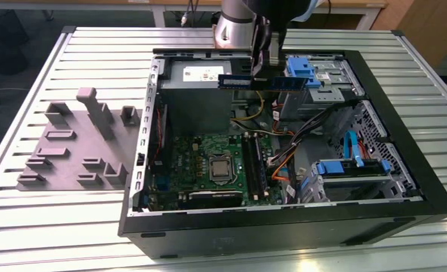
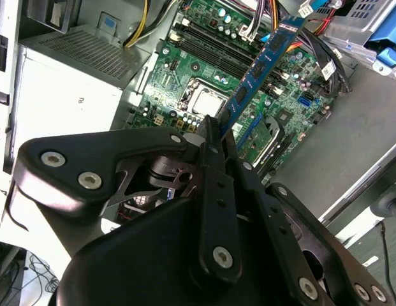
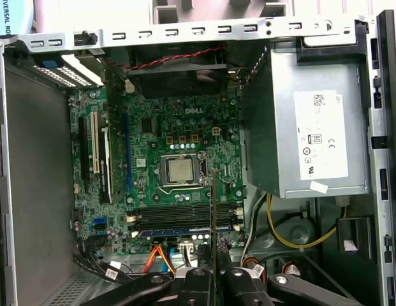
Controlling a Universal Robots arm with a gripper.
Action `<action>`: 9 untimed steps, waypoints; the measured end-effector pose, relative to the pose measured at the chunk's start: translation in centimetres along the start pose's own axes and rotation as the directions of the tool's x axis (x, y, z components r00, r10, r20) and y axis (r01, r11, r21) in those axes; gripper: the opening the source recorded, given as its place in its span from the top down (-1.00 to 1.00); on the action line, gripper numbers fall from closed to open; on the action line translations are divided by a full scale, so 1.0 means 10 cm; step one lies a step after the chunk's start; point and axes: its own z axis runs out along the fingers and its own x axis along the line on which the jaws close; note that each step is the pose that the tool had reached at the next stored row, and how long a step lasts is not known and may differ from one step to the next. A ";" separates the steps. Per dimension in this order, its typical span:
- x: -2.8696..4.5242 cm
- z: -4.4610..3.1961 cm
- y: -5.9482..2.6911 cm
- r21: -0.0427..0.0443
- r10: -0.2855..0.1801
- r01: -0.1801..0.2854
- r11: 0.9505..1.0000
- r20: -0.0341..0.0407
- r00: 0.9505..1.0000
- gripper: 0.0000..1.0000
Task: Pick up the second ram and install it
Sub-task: 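Insert the second ram into the second slot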
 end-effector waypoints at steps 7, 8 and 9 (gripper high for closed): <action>0.000 0.001 0.000 0.000 0.052 -0.052 0.999 0.001 0.999 0.72; 0.000 0.002 0.000 0.000 0.059 -0.059 0.998 0.001 0.998 0.72; 0.000 0.002 0.000 0.000 0.067 -0.067 0.998 0.001 0.998 0.72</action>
